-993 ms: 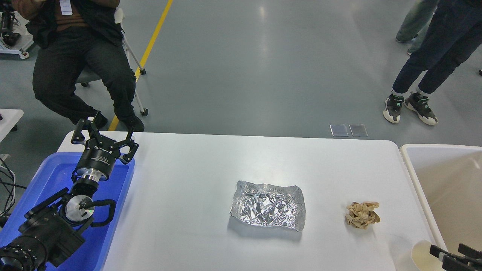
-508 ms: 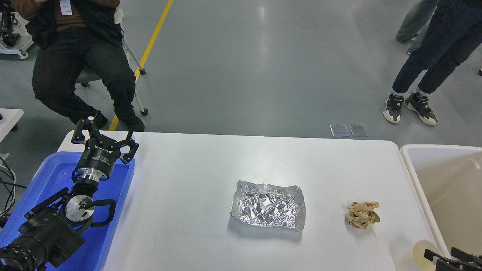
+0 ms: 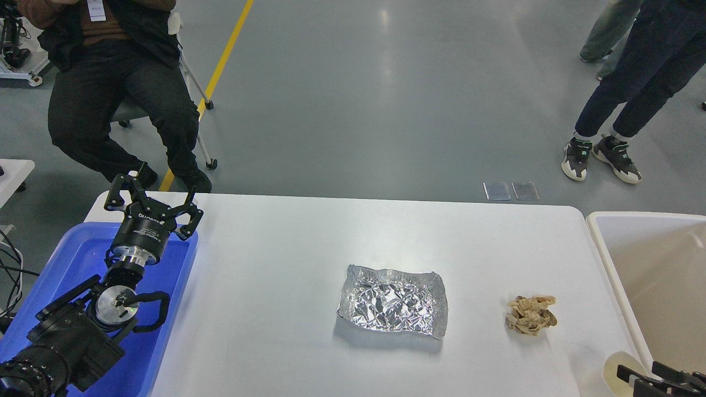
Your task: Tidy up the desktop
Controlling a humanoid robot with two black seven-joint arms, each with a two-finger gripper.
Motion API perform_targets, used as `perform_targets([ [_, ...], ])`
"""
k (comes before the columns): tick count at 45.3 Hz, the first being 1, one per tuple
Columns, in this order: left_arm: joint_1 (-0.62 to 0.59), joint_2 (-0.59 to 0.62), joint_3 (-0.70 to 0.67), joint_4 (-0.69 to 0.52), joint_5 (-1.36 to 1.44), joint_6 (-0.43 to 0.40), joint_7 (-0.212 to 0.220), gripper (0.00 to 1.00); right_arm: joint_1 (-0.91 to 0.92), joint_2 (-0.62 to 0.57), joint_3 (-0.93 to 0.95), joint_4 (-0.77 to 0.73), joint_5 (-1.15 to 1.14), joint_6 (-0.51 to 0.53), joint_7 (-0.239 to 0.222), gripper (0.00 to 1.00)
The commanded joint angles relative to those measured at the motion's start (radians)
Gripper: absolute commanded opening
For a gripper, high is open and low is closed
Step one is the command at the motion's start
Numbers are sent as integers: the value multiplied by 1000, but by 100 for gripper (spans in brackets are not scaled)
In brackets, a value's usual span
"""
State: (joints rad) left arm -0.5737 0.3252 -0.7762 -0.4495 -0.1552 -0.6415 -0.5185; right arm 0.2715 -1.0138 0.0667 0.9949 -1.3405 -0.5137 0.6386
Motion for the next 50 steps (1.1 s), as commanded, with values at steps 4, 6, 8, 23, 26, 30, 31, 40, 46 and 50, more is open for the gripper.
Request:
perform_targets([
  [4, 0, 0, 0, 0, 0, -1, 0, 100, 29, -6, -59, -15, -3, 4, 1, 24],
  [6, 0, 0, 0, 0, 0, 0, 0, 100, 38, -6, -77, -15, -3, 4, 1, 12],
  [8, 0, 0, 0, 0, 0, 0, 0, 100, 48, -8, -93, -18, -3, 4, 1, 2],
  [23, 0, 0, 0, 0, 0, 0, 0, 100, 80, -9, -99, -32, 11, -3, 58, 0],
  [26, 0, 0, 0, 0, 0, 0, 0, 100, 81, -9, -97, -30, 11, -3, 68, 0],
  [30, 0, 0, 0, 0, 0, 0, 0, 100, 84, -17, -94, -27, 11, -3, 99, 0],
  [31, 0, 0, 0, 0, 0, -1, 0, 100, 84, -22, -94, -25, 11, -3, 107, 0],
  [40, 0, 0, 0, 0, 0, -1, 0, 100, 123, -98, -94, 5, 37, 6, 147, 0],
  [46, 0, 0, 0, 0, 0, -3, 0, 100, 156, -219, -91, 88, 73, 38, 147, 0],
  [50, 0, 0, 0, 0, 0, -3, 0, 100, 238, -382, -88, 232, 93, 127, 147, 0],
])
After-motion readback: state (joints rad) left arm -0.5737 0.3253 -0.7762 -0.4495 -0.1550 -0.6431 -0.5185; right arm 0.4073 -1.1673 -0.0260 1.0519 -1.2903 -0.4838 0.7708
